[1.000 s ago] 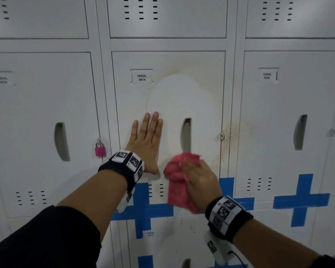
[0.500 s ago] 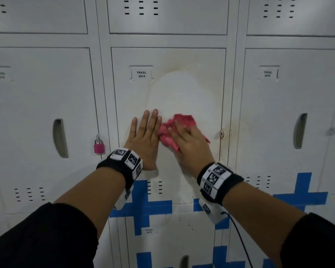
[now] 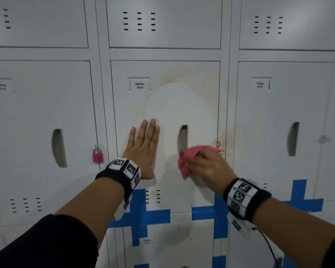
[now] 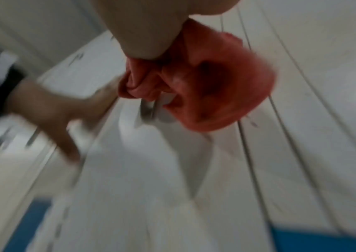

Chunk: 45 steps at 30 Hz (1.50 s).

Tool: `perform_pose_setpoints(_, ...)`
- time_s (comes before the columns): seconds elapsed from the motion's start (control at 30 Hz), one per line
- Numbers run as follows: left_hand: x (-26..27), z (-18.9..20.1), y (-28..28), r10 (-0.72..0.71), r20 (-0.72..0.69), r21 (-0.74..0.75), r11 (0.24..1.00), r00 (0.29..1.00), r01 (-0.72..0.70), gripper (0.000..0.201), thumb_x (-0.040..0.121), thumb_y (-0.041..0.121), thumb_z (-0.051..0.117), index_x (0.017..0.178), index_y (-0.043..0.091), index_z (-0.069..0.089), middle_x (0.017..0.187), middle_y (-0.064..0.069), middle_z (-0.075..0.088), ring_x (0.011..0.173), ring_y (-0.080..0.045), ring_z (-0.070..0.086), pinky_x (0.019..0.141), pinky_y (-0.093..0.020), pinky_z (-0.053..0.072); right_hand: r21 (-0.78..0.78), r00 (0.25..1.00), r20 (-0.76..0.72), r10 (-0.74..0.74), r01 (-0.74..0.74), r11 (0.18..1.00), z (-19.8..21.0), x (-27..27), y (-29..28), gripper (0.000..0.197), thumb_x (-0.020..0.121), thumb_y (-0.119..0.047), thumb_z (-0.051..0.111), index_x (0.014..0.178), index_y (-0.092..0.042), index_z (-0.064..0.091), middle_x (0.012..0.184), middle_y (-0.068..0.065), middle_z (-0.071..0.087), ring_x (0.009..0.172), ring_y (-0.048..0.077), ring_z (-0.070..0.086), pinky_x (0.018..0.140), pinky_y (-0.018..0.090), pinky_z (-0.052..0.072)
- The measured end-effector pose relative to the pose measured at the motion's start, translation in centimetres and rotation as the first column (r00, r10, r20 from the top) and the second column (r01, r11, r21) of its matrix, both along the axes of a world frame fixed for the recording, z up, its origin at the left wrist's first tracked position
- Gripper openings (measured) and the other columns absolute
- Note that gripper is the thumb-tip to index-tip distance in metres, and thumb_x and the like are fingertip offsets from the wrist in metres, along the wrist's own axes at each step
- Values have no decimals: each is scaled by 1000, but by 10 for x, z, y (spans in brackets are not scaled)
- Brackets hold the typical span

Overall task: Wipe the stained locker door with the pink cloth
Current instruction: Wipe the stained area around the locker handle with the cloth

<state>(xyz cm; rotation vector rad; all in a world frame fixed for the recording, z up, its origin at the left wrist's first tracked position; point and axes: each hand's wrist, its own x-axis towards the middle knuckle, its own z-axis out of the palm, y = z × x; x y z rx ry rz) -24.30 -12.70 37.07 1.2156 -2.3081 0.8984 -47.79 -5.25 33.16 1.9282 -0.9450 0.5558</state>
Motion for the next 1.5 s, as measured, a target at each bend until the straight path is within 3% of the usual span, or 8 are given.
perform_pose_setpoints(0.2,1,0,-1,9,7,-18,1000,1000,-9,131,60,42,63,140,3,-32,150,-18,-37,136,-36,-36,113,-58,-14,-185,851,524,42,65,981,83,19,-2,46,89,-28,46,130,-9,58,137,11,53,111,37,48,91,41,46)
perform_pose_setpoints(0.3,0,-1,-1,25,16,-14,1000,1000,-25,133,59,42,65,140,3,-33,149,-18,-39,136,-37,-37,113,-58,-15,13,862,430,-268,291,957,81,22,-14,81,74,-35,71,141,-1,39,147,20,37,124,43,39,104,49,36)
perform_pose_setpoints(0.47,-1,-5,-3,-31,-38,-88,996,999,28,123,53,25,62,148,1,-12,157,-18,-18,143,-38,-20,115,-59,-5,36,846,307,-437,448,893,31,27,-14,77,88,-35,54,146,5,24,150,27,28,119,42,42,97,49,39)
perform_pose_setpoints(0.73,-2,-5,-4,-4,-22,-92,996,1000,2,129,50,28,66,147,1,-15,156,-19,-23,142,-37,-24,115,-59,-8,89,845,400,-353,348,933,-44,36,3,84,67,-32,76,135,5,44,136,28,48,88,35,50,82,46,51)
perform_pose_setpoints(0.97,-1,-4,-7,-15,-7,-46,999,1000,14,138,54,48,67,141,5,-31,148,-13,-42,137,-34,-36,113,-57,-16,81,946,308,-97,76,994,-56,33,13,90,56,-32,91,132,-3,53,140,15,48,100,27,47,84,39,52)
perform_pose_setpoints(1.1,-1,-7,-9,-73,-58,-86,994,996,68,120,65,46,56,146,5,-22,155,-15,-27,142,-35,-26,114,-58,-11,-62,811,569,134,-121,991,-5,67,15,44,101,-32,33,140,-13,40,137,12,48,100,20,40,93,34,44)
perform_pose_setpoints(1.23,-2,-6,-8,-38,-42,-59,998,998,35,111,70,55,37,140,4,-32,150,-17,-38,137,-36,-36,112,-58,-17,-16,478,872,104,-185,983,25,84,-8,54,94,-4,36,141,-31,39,107,8,51,92,19,46,84,37,50)
perform_pose_setpoints(1.5,-4,-7,-5,-77,-88,-107,992,993,67,124,67,43,74,148,5,-11,157,-16,-15,144,-36,-16,116,-58,-4,-111,357,914,195,-242,964,22,95,-23,48,96,-11,44,135,-39,42,110,2,43,95,9,47,87,15,36)
